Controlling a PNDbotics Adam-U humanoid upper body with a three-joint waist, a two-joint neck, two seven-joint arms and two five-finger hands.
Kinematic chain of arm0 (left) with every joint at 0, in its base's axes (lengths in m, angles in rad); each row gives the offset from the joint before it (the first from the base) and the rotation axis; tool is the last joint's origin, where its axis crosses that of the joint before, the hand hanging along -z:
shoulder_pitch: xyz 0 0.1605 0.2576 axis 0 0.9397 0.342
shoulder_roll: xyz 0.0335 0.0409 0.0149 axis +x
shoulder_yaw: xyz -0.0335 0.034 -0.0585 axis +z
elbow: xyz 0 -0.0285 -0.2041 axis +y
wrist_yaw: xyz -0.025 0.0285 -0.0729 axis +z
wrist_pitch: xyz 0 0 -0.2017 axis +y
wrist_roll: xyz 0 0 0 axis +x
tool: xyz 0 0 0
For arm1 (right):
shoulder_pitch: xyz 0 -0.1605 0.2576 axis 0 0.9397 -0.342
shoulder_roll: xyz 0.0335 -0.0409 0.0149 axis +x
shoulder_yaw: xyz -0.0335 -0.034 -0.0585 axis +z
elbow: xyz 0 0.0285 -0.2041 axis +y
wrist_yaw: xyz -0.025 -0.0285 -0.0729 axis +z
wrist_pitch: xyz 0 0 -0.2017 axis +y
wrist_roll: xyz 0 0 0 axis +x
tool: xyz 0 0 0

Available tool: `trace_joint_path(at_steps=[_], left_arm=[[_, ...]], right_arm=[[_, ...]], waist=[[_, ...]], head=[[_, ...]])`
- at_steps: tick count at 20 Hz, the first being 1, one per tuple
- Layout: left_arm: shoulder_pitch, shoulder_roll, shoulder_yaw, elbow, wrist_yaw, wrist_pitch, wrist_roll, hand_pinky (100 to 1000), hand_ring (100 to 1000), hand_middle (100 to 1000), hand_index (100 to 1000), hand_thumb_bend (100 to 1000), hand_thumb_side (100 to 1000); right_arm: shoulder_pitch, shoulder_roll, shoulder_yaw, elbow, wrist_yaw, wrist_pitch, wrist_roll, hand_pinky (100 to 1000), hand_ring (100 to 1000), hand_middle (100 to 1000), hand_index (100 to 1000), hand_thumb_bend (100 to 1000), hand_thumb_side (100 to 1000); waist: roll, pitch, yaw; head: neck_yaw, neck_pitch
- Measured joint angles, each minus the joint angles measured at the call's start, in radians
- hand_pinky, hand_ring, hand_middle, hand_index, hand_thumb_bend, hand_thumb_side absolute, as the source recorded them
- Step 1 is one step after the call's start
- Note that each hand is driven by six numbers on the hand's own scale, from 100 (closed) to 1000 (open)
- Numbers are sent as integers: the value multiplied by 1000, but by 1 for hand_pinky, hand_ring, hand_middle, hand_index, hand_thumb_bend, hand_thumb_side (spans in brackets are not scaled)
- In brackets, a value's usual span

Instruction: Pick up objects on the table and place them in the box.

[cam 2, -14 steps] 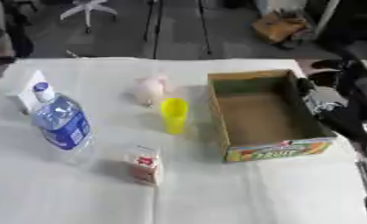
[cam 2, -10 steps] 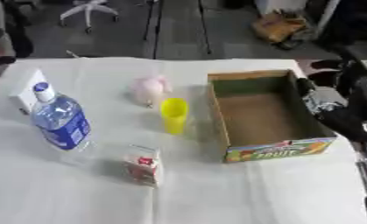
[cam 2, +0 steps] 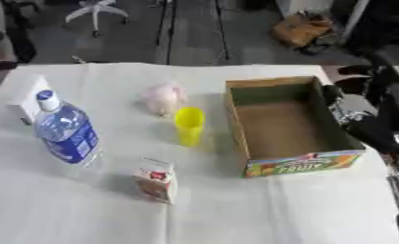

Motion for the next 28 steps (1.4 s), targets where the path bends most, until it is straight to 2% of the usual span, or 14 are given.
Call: trace_joint_path(at_steps=[6,10,11,13,14,21,25,28], left_arm=[[0,0,0,0,0,0,0,724,967,790,855,630,884],[5,3,0,0,-19,11,-11,743,978,803,859,752,809],[11,9,0,0,-36,21,-24,752,978,806,859,788,791],[20,29,0,-4,-86,39,-60,754,978,806,859,797,787],[21,36,0,-9,-110,47,-77,772,975,814,861,850,763],[57,121,-6,-15,-288,84,-212,795,974,821,881,892,779],[76,134,-10,-10,-351,93,-260,791,976,824,898,926,768],[93,132,-13,8,-386,98,-261,785,975,824,900,943,746]], right_arm=[[0,0,0,0,0,1,1,758,713,735,1000,446,391],[0,0,0,0,0,2,4,758,712,735,1000,444,392],[0,0,1,0,0,2,5,757,712,735,1000,443,392],[0,0,1,0,0,2,5,758,712,735,1000,443,392],[0,0,1,1,0,2,5,758,712,735,1000,443,392],[0,0,1,1,0,2,5,757,712,735,1000,442,393],[0,0,1,1,0,2,6,757,712,735,1000,441,393],[0,0,1,1,0,2,6,757,712,735,1000,441,392]], waist=[[0,0,0],[0,0,-2],[1,0,-4],[1,0,-4],[2,0,-4],[12,1,-9],[13,1,-11],[13,1,-12]], head=[[1,0],[1,0],[0,0],[0,0],[0,0],[0,0],[-1,0],[-2,0]])
